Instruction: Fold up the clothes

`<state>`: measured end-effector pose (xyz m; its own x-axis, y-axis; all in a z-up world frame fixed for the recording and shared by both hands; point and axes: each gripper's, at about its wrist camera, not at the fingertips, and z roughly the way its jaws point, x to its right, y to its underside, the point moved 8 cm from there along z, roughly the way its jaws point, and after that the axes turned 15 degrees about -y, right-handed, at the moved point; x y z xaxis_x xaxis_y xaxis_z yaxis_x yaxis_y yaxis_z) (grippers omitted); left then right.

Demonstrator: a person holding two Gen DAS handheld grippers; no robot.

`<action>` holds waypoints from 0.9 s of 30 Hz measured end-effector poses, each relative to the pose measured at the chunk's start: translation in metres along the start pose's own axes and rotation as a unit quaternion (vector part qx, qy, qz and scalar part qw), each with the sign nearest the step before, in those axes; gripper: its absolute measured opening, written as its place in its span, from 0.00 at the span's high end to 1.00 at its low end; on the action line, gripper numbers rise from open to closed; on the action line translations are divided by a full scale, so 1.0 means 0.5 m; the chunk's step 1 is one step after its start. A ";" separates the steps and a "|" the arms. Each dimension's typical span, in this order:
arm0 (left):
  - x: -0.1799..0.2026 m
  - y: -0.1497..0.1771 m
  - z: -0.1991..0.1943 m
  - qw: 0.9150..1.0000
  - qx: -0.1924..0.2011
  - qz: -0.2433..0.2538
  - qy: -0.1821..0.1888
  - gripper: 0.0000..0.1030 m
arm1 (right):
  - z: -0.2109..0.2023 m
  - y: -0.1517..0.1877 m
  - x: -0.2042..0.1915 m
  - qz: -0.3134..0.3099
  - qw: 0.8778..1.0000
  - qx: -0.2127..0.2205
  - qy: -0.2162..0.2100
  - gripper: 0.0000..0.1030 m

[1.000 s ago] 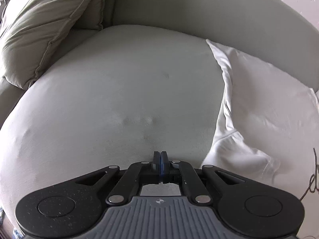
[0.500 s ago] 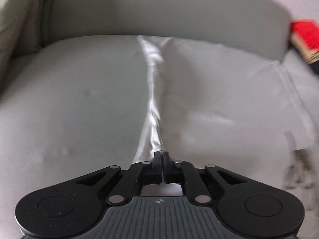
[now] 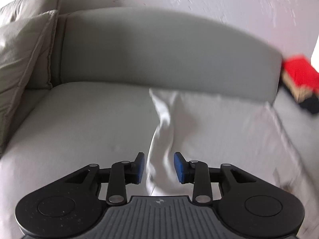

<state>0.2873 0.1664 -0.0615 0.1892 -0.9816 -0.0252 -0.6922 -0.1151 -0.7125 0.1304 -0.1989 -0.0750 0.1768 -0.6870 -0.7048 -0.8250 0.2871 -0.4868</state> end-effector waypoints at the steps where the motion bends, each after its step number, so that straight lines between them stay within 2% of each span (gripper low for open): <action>1: 0.002 -0.022 0.006 1.000 -0.001 -0.017 0.009 0.67 | 0.007 -0.020 -0.001 0.013 1.000 0.007 -0.016 0.23; 2: 0.005 -0.046 0.019 0.999 -0.003 -0.032 0.016 0.66 | 0.022 -0.038 -0.001 0.016 0.999 0.009 -0.026 0.27; 3: 0.010 -0.066 0.038 0.999 -0.008 -0.039 0.016 0.65 | 0.039 -0.048 0.002 0.012 1.000 0.002 -0.020 0.35; 4: 0.014 -0.086 0.057 0.999 -0.013 -0.047 0.015 0.64 | 0.063 -0.056 0.007 0.001 1.000 -0.010 -0.004 0.47; 6: 0.026 -0.116 0.115 0.999 -0.027 -0.044 -0.002 0.64 | 0.121 -0.054 0.018 -0.031 0.998 -0.045 0.027 0.57; 8: 0.031 -0.133 0.164 0.997 -0.045 -0.056 -0.008 0.64 | 0.181 -0.037 0.029 -0.051 0.994 -0.082 0.041 0.57; 11: 0.033 -0.148 0.256 0.994 -0.066 -0.087 -0.013 0.64 | 0.230 -0.024 0.056 -0.057 0.993 -0.094 0.037 0.55; 12: 0.032 -0.152 0.284 0.993 -0.072 -0.097 -0.018 0.67 | 0.246 -0.020 0.065 -0.058 0.993 -0.098 0.035 0.53; 13: 0.031 -0.155 0.312 0.991 -0.078 -0.107 -0.022 0.68 | 0.245 -0.025 0.068 -0.049 0.995 -0.090 0.012 0.48; 15: 0.034 -0.159 0.363 0.988 -0.090 -0.124 -0.013 0.69 | 0.242 -0.034 0.080 -0.024 0.997 -0.072 -0.026 0.47; 18: 0.048 -0.167 0.407 0.986 -0.091 -0.139 0.016 0.70 | 0.239 -0.040 0.096 -0.001 0.997 -0.056 -0.061 0.47; 19: 0.055 -0.172 0.413 0.987 -0.086 -0.134 0.027 0.72 | 0.237 -0.040 0.097 0.001 0.996 -0.054 -0.068 0.47; 20: 0.062 -0.175 0.420 0.988 -0.086 -0.126 0.030 0.80 | 0.236 -0.039 0.098 0.002 0.996 -0.052 -0.073 0.47; 21: 0.067 -0.176 0.426 0.989 -0.087 -0.114 0.024 0.98 | 0.233 -0.040 0.099 0.004 0.996 -0.051 -0.076 0.47; 24: 0.085 -0.195 0.421 0.998 -0.039 -0.040 -0.018 1.00 | 0.236 -0.044 0.099 0.011 0.996 -0.049 -0.076 0.47; 27: 0.108 -0.205 0.426 0.997 -0.007 0.039 -0.062 0.99 | 0.239 -0.047 0.100 0.014 0.996 -0.049 -0.074 0.47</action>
<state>0.5167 0.1574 -0.1390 0.2190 -0.9613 -0.1670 -0.7179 -0.0429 -0.6948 0.2227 -0.1603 -0.1604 0.2244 -0.5723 -0.7887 -0.8781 0.2322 -0.4183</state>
